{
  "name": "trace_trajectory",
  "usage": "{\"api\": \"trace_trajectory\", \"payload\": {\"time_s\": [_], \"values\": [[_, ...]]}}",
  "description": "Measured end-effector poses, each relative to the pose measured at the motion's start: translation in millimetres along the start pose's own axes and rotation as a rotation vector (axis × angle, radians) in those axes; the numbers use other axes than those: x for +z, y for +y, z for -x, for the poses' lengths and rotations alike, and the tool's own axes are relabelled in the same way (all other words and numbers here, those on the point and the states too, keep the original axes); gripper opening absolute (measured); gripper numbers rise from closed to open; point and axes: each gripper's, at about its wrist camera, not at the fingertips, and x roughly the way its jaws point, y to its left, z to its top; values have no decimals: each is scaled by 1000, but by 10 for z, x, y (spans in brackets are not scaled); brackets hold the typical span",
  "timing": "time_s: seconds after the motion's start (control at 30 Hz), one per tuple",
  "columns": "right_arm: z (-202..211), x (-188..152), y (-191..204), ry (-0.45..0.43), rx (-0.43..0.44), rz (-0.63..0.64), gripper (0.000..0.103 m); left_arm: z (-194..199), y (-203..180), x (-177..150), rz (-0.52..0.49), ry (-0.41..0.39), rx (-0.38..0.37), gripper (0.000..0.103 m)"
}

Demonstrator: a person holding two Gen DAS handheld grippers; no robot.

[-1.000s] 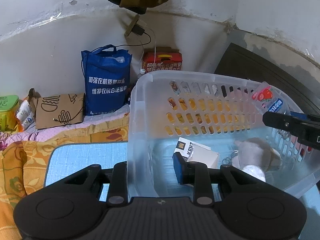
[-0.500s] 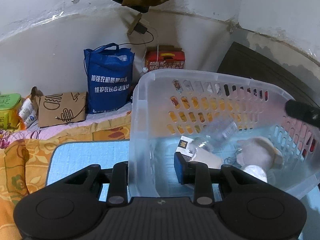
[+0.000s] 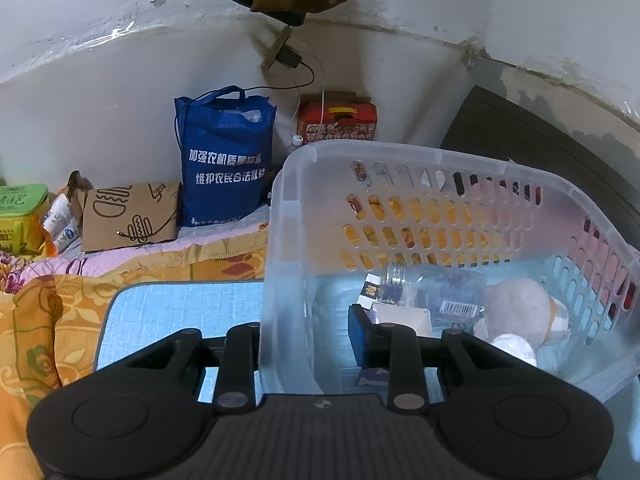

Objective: Organize objects
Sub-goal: 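Return the right gripper and grasp the pink tissue pack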

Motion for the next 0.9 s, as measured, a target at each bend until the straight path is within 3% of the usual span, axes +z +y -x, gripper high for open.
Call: {"api": "trace_trajectory", "payload": {"time_s": [0.27, 0.4, 0.57, 0.63, 0.9], "values": [[461, -397, 240, -33, 43, 67, 103, 4, -8, -8, -8, -7, 5, 34], [348, -583, 277, 51, 140, 48, 103, 6, 1, -2, -5, 0, 0, 34], [26, -755, 296, 222, 174, -2, 102, 13, -12, -9, -8, -4, 2, 34], [9, -862, 316, 260, 174, 2, 96, 14, -15, -7, -8, -6, 6, 34], [-24, -993, 393, 270, 141, 5, 92, 9, 6, -9, -10, 1, -22, 34]]}}
